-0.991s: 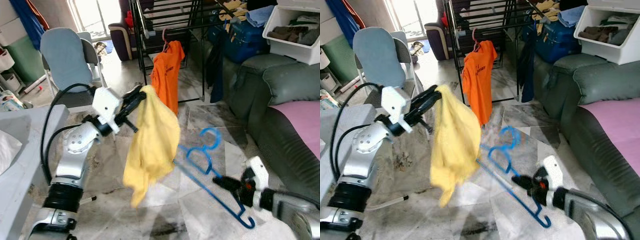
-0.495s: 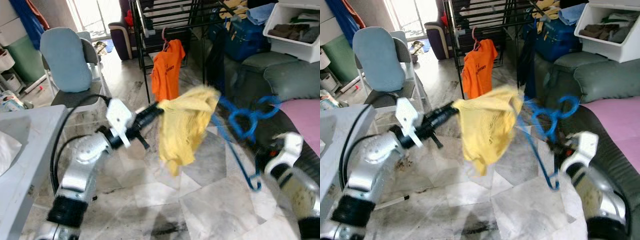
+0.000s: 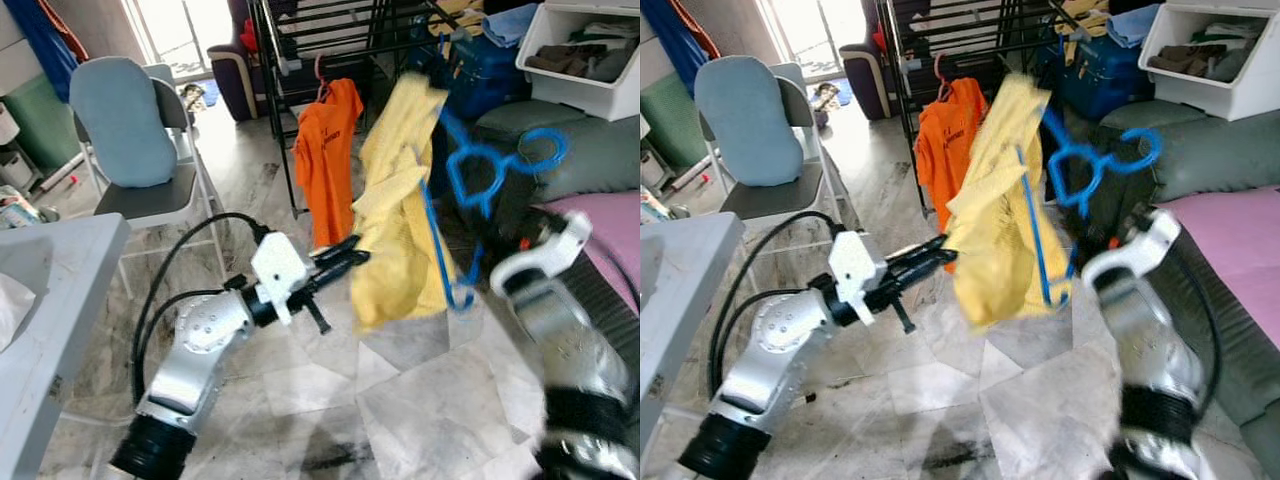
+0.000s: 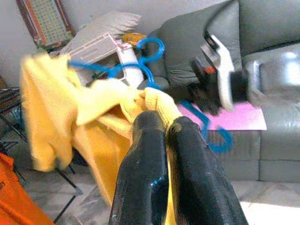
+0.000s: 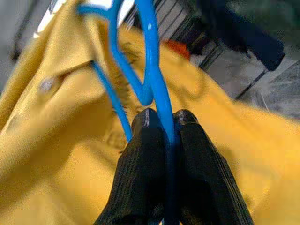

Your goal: Hang hanger

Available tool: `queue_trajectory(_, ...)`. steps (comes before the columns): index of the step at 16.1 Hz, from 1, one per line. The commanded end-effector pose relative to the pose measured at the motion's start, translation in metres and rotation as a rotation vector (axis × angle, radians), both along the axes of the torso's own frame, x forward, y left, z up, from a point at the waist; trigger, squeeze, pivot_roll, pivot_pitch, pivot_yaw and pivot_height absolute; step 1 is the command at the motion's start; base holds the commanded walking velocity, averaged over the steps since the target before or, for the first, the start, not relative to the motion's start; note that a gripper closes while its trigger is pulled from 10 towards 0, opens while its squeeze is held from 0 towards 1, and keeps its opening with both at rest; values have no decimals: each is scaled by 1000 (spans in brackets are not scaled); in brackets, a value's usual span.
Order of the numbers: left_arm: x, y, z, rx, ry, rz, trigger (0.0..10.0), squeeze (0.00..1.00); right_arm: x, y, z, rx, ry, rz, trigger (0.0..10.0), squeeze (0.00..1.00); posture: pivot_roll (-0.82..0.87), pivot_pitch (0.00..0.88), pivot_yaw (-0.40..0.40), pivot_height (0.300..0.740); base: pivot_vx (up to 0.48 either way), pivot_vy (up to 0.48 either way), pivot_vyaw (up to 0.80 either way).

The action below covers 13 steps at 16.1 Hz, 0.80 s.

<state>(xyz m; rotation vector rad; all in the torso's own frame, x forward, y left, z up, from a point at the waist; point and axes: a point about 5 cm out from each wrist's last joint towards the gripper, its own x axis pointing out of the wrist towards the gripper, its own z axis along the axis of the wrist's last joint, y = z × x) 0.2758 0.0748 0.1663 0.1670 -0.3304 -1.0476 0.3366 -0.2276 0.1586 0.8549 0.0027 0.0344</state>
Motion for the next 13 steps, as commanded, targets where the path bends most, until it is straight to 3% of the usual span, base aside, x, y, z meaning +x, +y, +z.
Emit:
queue_trajectory(1,-10,-3,-8,61,-12,-67,10000,0,2,-27,34,164,-137,-177,10000,0,-207,0,99,740,0,0,0)
queue_trajectory(2,-10,-2,-11,77,-13,-67,10000,0,4,-19,43,178,-175,-116,10000,0,-210,0,98,740,0,0,0)
queue_trajectory(3,-11,-1,-18,111,-15,-66,10000,0,3,7,55,126,-230,61,10000,0,-210,0,94,740,0,0,0)
queue_trajectory(4,-12,0,-22,165,-72,-54,10000,0,-7,48,62,-38,-282,316,10000,0,-208,0,92,740,0,0,0)
queue_trajectory(5,-12,0,-23,165,-69,-50,10000,0,-8,49,65,-24,-293,280,10000,0,-206,0,90,740,0,0,0)
queue_trajectory(6,-11,0,-26,181,-62,-41,10000,0,-4,41,72,246,-286,192,10000,0,-206,0,90,740,0,0,0)
queue_trajectory(7,-11,0,-28,202,-75,-29,10000,0,-5,47,75,234,-283,239,10000,0,-208,0,91,740,0,0,0)
queue_trajectory(8,-11,0,-29,203,-78,-21,10000,0,-11,69,68,-81,-253,347,10000,0,-212,0,93,740,0,0,0)
queue_trajectory(9,-10,0,-29,203,-84,-14,10000,0,-11,66,72,36,-278,316,10000,0,-212,0,93,740,0,0,0)
queue_trajectory(10,-8,0,-27,205,-122,14,10000,0,0,45,75,242,-238,131,10000,0,-214,0,92,740,0,0,0)
queue_trajectory(11,-4,1,-24,194,-149,53,10000,0,0,48,76,365,-238,174,10000,0,-214,0,92,740,0,0,0)
queue_trajectory(12,5,3,-19,181,-193,142,10000,0,-20,93,72,-78,-241,513,10000,0,-217,0,94,740,0,0,0)
queue_trajectory(13,8,5,-16,166,-210,170,10000,0,-28,106,50,-235,-130,629,10000,0,-219,0,94,740,0,0,0)
